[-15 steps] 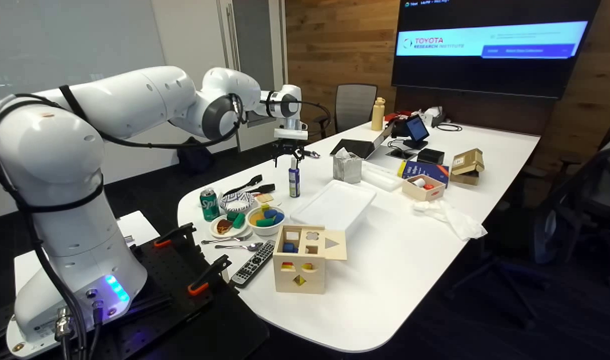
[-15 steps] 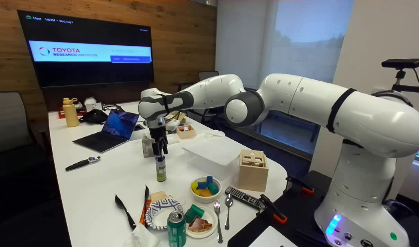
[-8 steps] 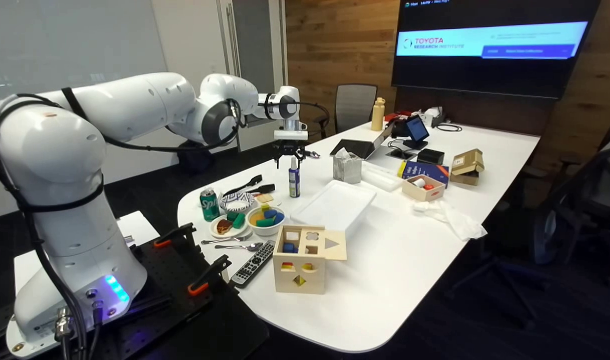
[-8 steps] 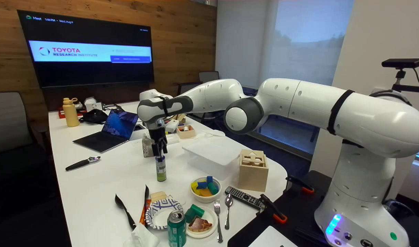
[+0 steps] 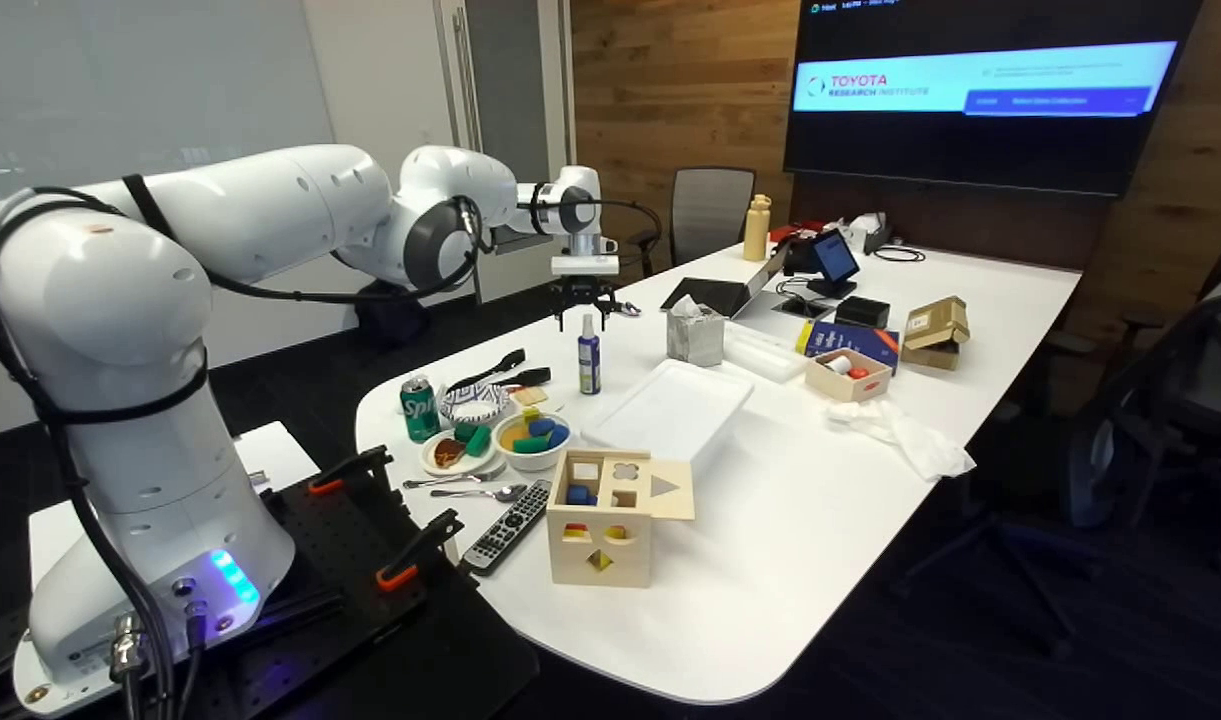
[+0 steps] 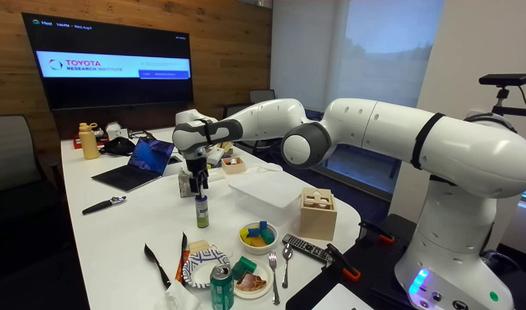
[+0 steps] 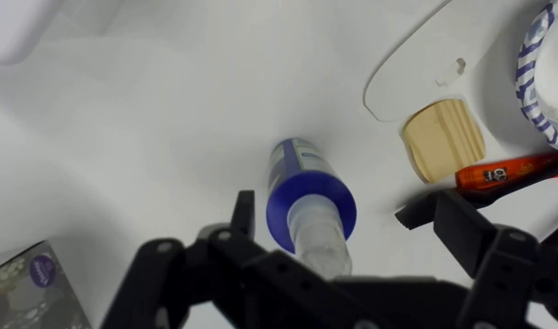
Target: Move the blue bottle to the right
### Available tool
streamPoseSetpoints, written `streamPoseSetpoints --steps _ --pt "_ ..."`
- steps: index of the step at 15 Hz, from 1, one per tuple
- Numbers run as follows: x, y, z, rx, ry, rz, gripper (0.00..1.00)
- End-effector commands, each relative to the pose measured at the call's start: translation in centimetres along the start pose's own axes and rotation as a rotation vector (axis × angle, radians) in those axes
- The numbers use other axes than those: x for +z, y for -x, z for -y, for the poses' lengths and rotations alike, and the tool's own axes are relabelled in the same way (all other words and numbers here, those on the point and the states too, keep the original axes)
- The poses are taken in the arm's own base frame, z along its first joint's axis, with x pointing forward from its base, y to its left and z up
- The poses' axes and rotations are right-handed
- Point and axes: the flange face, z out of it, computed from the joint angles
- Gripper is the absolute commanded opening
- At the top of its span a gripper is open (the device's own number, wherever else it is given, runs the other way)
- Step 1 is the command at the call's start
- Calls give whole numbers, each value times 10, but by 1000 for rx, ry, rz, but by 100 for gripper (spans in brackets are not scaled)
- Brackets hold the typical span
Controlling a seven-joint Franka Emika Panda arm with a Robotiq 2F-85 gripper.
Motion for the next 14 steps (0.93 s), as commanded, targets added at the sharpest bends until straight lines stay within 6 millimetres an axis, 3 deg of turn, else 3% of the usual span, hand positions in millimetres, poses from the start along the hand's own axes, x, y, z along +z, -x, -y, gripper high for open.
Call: streamPoseSetpoints --steps 1,2,4,12,14 --pt "-9 -4 -1 6 17 -35 100" --pt "-9 -4 -1 4 15 -36 75" --pt "-7 -4 0 6 14 -32 68" --pt "1 -4 3 -5 11 -14 5" --pt "2 -2 1 6 9 -11 7"
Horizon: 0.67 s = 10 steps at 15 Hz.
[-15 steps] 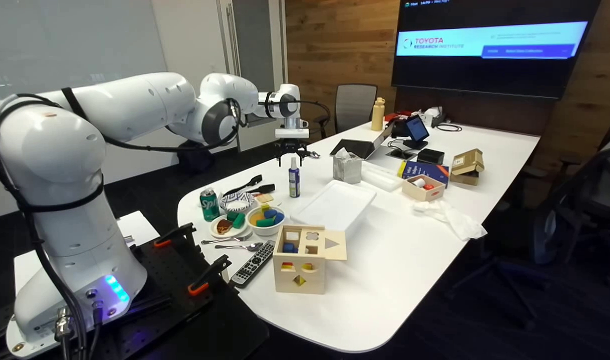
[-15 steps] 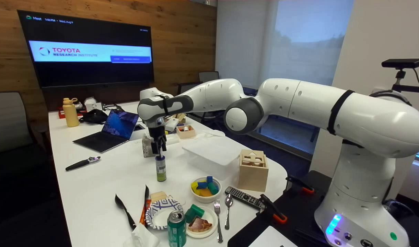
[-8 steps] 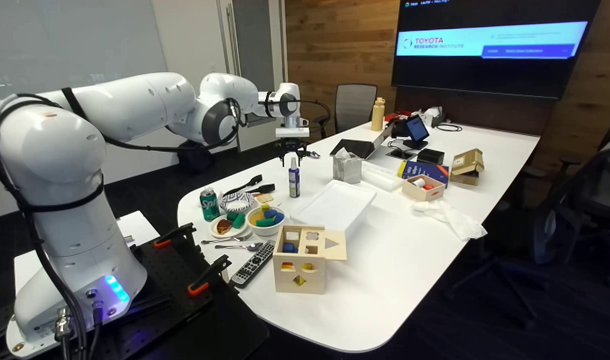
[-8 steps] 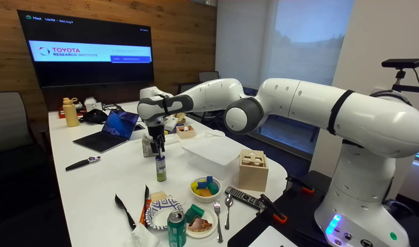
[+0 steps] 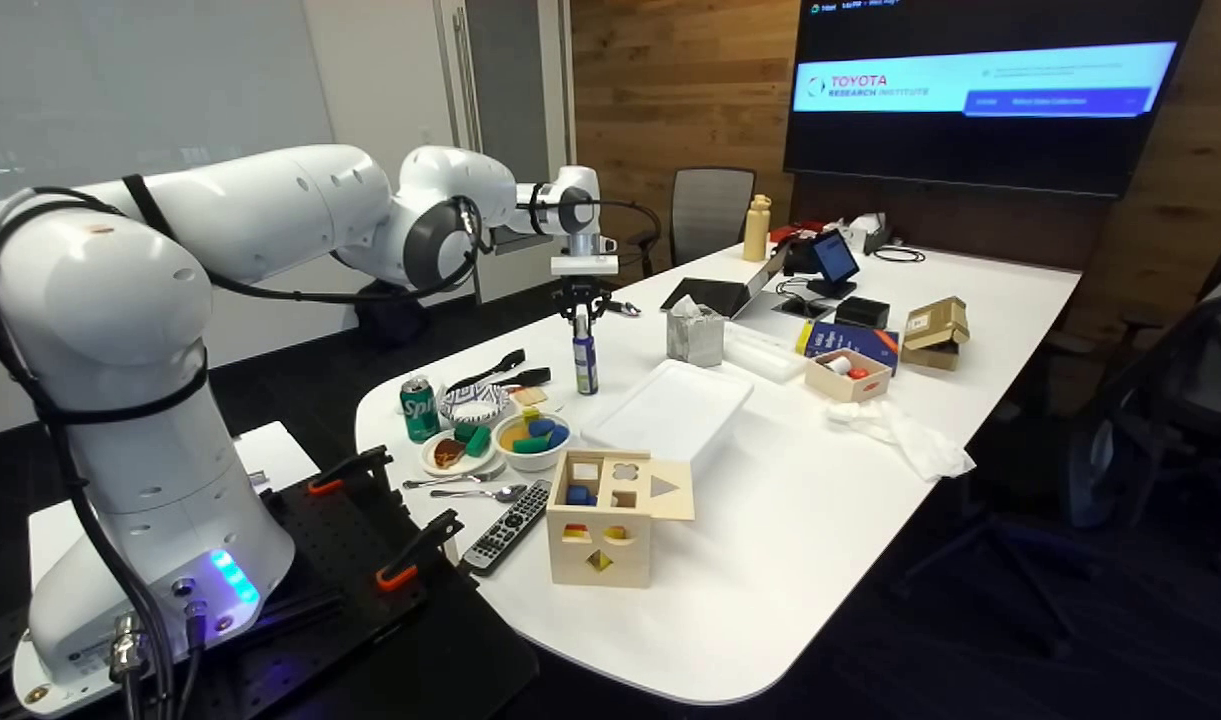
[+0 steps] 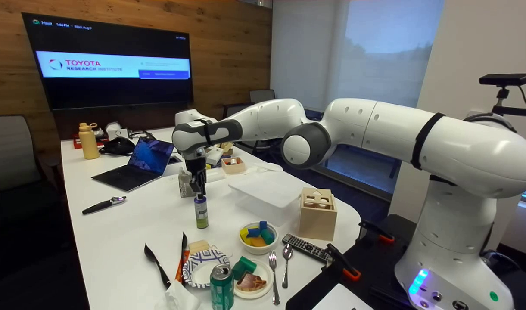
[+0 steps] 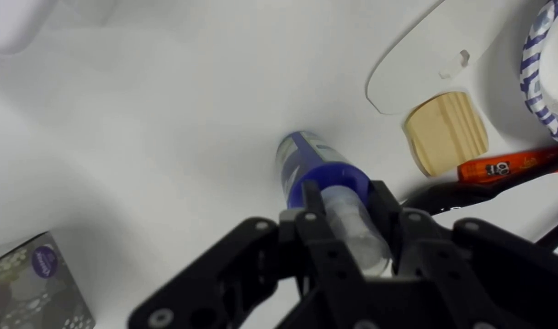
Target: Move the blue bottle to the right
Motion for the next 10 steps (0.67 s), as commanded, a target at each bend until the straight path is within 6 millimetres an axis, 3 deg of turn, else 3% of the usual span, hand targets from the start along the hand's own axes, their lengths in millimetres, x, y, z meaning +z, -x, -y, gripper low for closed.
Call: streamPoseSetpoints --steps 1,7,10 --pt "2 1 -3 14 4 0 7" --pt "-12 20 -37 124 29 -5 7" --pt "-9 35 -55 203 14 8 7"
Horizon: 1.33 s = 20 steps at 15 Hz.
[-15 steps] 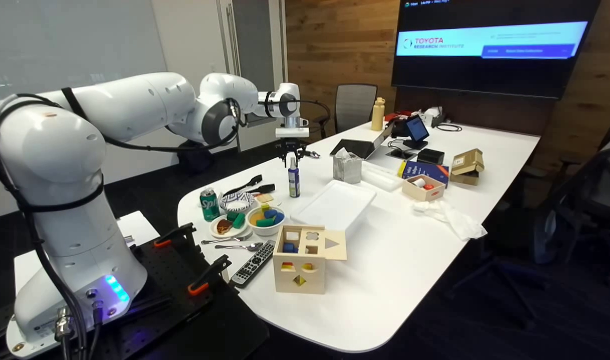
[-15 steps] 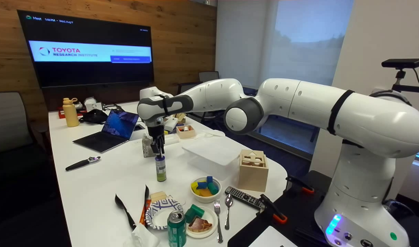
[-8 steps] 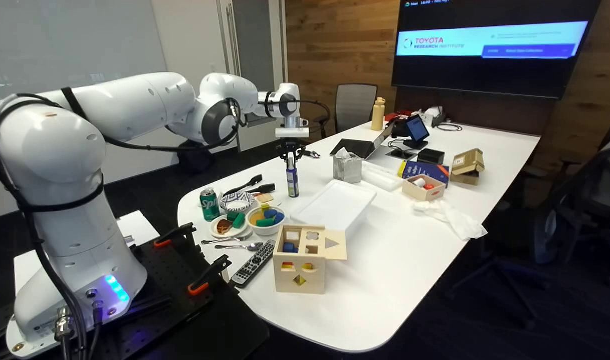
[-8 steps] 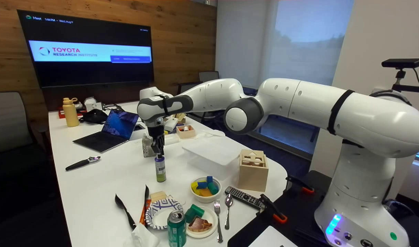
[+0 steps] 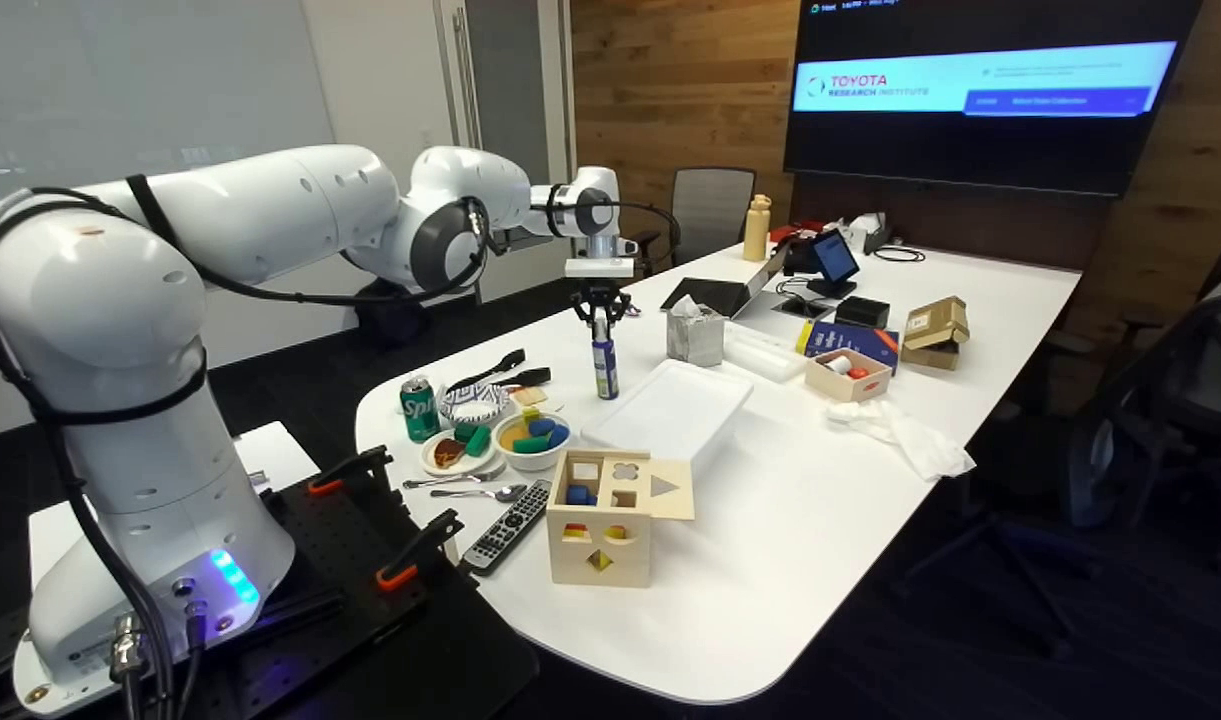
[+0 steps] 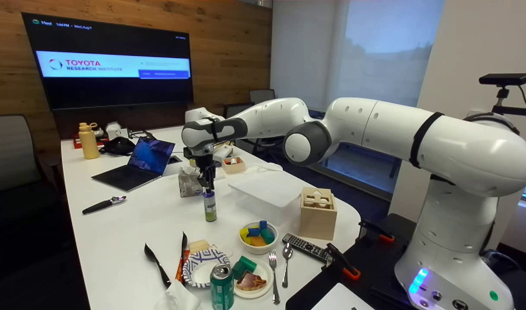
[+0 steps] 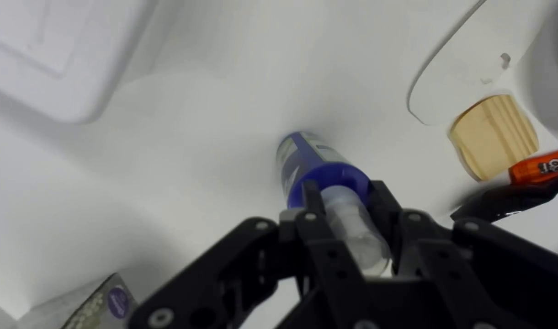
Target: Move the blue bottle to the right
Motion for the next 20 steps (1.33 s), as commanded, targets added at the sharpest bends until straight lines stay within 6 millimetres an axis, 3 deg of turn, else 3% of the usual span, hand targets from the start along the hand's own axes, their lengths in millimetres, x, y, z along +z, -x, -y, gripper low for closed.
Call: streamPoseSetpoints --steps 1,8,20 --pt "-9 13 -22 99 -4 11 7" --pt "-5 37 -47 283 -86 64 7" --pt "4 46 -63 706 -97 67 7"
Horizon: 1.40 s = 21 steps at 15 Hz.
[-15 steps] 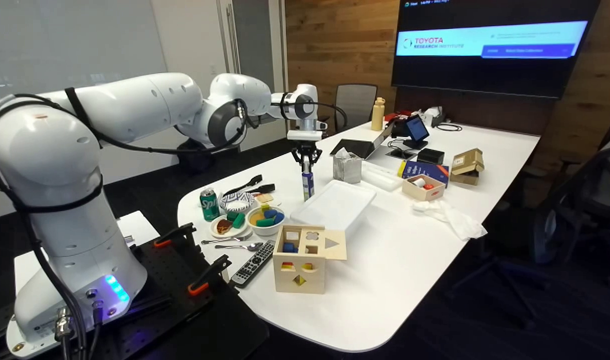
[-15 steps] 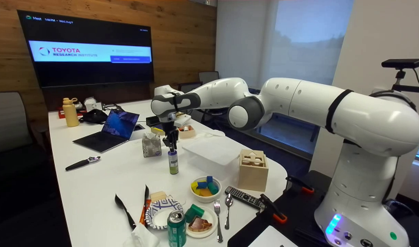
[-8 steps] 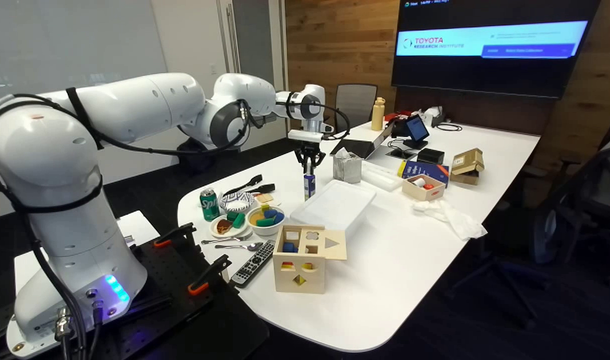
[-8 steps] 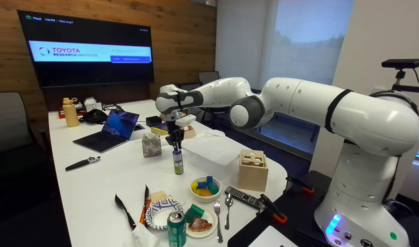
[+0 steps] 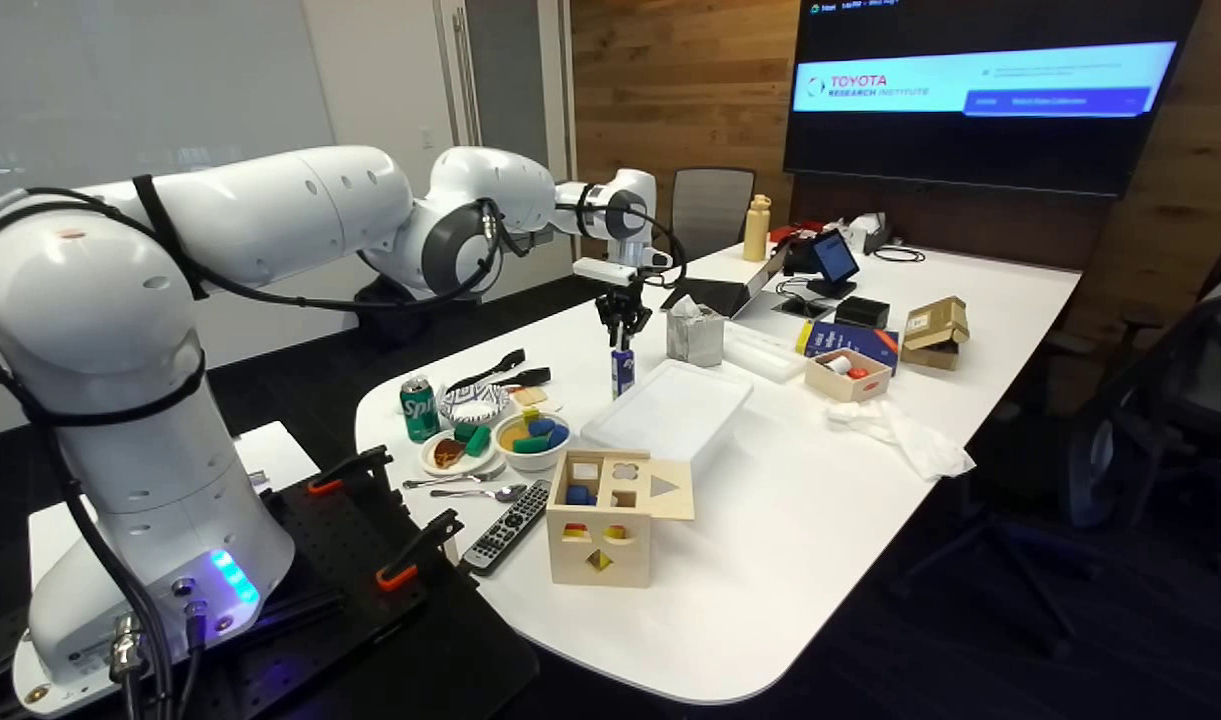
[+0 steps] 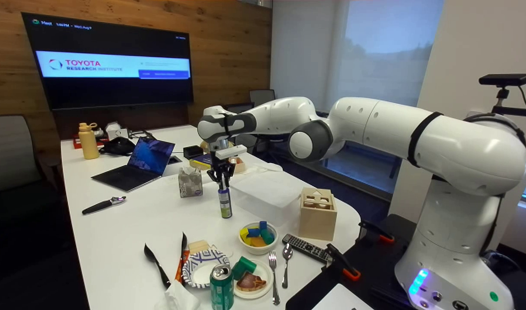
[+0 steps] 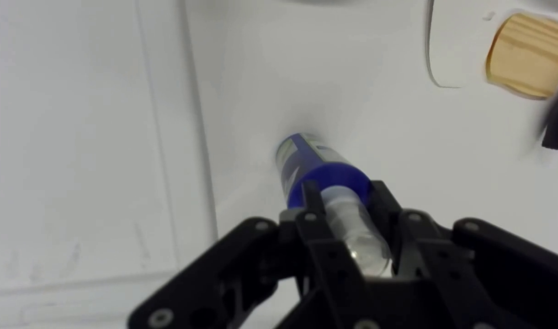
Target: Move the blue bottle to the right
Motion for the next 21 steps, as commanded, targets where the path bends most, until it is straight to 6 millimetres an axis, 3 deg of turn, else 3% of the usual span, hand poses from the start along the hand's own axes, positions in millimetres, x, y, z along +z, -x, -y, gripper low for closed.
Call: streamPoseSetpoints --steps 1,12,15,16,21 --pt "-5 0 -5 101 7 1 7" --pt "-11 -2 -23 127 50 -25 7" --pt "-24 -3 -25 80 80 -47 7" --pt "-6 -2 -24 110 53 -17 30" --pt "-14 -3 -26 94 62 -34 30"
